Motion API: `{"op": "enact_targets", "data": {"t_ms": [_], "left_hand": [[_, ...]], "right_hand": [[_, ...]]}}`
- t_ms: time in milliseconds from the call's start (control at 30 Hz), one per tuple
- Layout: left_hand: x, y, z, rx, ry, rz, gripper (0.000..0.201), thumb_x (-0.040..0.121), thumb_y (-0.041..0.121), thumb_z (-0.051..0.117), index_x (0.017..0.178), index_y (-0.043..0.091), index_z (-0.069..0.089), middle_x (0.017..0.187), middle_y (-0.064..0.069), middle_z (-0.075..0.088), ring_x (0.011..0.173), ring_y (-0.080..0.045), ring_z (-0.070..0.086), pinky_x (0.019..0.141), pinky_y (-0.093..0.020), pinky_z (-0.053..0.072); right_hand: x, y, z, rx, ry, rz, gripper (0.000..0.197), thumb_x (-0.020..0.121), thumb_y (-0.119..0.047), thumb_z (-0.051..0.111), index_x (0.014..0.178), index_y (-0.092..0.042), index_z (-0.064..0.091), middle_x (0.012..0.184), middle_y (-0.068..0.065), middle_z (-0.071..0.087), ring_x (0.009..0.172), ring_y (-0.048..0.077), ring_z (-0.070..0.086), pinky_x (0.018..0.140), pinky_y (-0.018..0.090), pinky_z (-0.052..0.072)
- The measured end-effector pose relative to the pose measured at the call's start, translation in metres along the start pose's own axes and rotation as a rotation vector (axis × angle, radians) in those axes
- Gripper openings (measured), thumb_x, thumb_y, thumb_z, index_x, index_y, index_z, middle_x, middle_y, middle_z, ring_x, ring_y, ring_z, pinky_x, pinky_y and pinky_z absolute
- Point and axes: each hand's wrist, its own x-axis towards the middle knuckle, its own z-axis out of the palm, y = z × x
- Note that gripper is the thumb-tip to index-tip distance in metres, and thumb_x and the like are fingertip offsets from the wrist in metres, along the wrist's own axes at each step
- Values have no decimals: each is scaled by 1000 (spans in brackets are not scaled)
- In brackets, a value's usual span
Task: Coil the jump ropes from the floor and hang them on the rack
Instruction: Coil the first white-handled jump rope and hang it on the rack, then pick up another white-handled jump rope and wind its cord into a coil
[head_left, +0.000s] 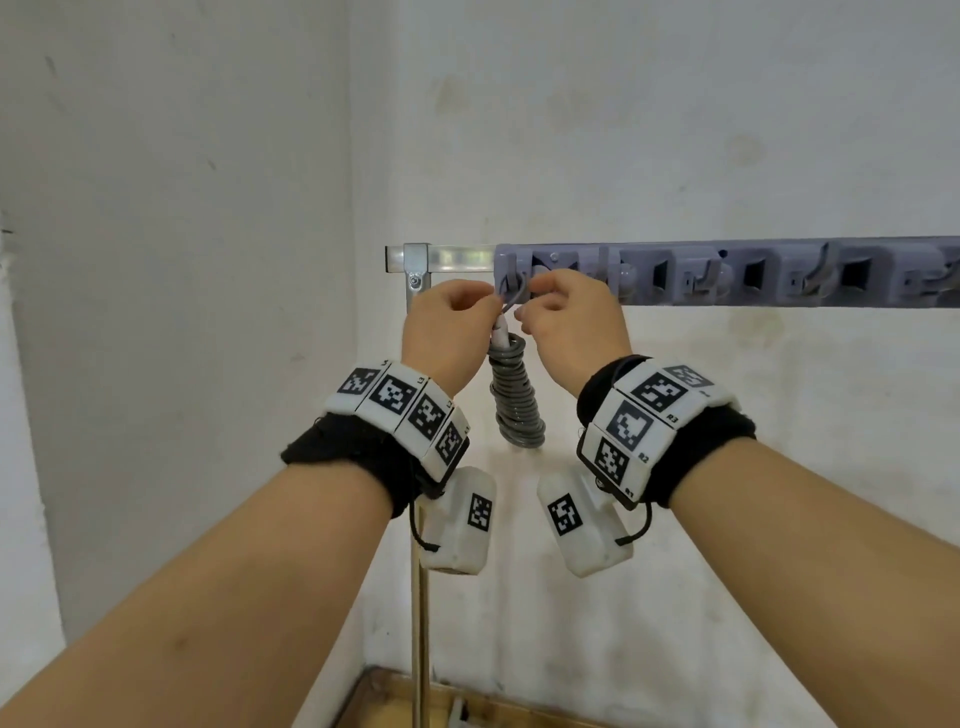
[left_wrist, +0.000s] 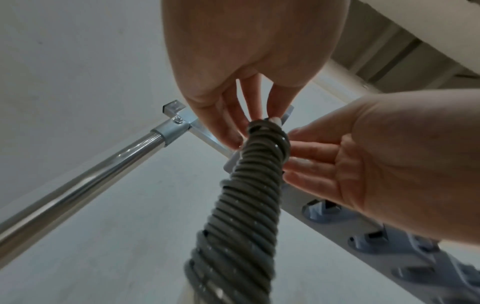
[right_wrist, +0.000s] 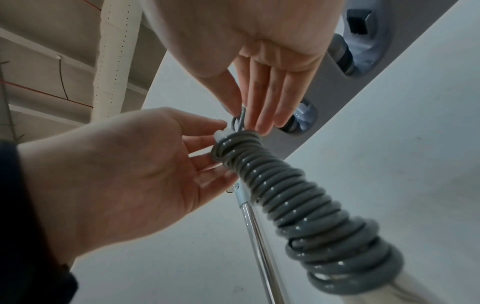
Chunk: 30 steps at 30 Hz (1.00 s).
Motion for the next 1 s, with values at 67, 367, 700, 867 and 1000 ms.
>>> {"op": "enact_targets", "data": {"t_ms": [67,367,700,867,1000], "left_hand": [[-6,-3,-2,103,68,57,15,86,23,61,101,26,61,92,7,65,86,-9,63,86,-36,54],[-92,-25,-10,344,-72,386,17,79,10,59,74,26,53,60,10,48,58,-6,47,54,-12,35],[-260,-137,10,561,-693,97,11,80,15,63,90,19,65,75,9,62,71,-12,60,65,-27,50],[-344,-230,30,635,-906,14,9,77,29,59,82,23,63,72,10,60,69,-12,57,65,-32,50],[-403,-303,44,690,-1150,-88,19,76,36,55,83,22,65,72,13,50,75,-18,57,65,-30,47]], "right_hand": [[-8,1,-5,1,18,-7,25,91,-12,52,114,-15,61,106,0,66,93,12,59,83,24,46],[-85,31,-43,-32,-41,-38,11,86,-16,58,79,-17,67,74,-7,65,74,15,62,72,29,51],[-251,157,-75,-201,-336,212,11,85,-17,60,76,-18,67,66,-16,58,66,8,57,70,24,48],[-350,254,-59,-303,-587,389,12,84,-30,62,74,-25,63,66,-19,55,63,-2,51,56,12,34],[-425,323,-35,-418,-1003,558,22,87,-37,58,68,-25,60,66,-8,59,66,15,56,58,27,44]]}}
